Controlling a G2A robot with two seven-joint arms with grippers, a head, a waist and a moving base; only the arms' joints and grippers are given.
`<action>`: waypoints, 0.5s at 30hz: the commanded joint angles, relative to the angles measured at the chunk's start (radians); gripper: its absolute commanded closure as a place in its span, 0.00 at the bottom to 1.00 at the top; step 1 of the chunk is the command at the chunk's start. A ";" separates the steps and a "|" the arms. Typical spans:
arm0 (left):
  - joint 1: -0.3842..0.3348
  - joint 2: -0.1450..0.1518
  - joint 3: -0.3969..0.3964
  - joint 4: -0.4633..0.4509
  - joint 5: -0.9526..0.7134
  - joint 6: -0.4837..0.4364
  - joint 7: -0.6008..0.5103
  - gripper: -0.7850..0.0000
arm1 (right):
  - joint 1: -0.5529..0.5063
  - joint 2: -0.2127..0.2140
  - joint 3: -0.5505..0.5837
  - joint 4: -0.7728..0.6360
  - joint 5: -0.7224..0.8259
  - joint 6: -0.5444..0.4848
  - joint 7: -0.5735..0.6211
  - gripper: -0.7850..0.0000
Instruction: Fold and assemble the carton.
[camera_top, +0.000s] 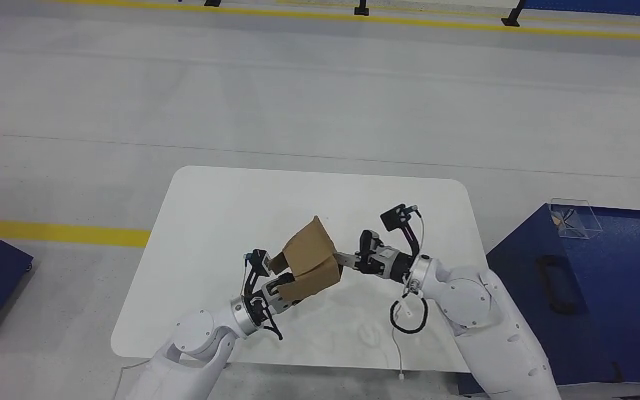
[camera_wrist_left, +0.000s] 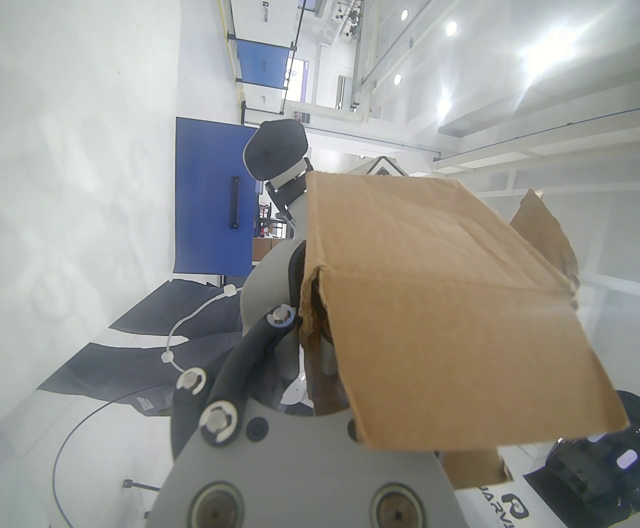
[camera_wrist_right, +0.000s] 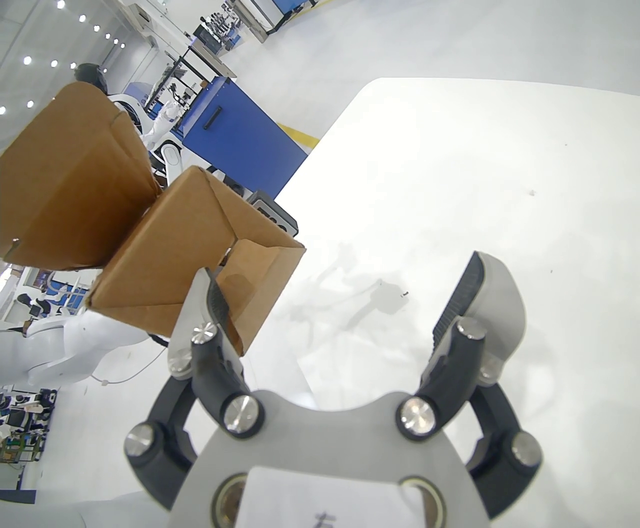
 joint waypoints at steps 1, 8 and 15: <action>0.000 0.000 0.000 0.000 0.000 0.000 0.000 1.00 | 0.002 0.000 -0.004 0.001 0.001 0.001 -0.002 0.00; 0.000 0.000 0.000 0.000 0.000 0.000 0.000 1.00 | 0.013 -0.002 -0.019 0.018 0.023 0.000 -0.019 0.00; 0.000 0.000 0.000 0.000 0.000 0.000 0.000 1.00 | -0.004 0.004 0.036 0.022 0.052 0.006 -0.070 0.00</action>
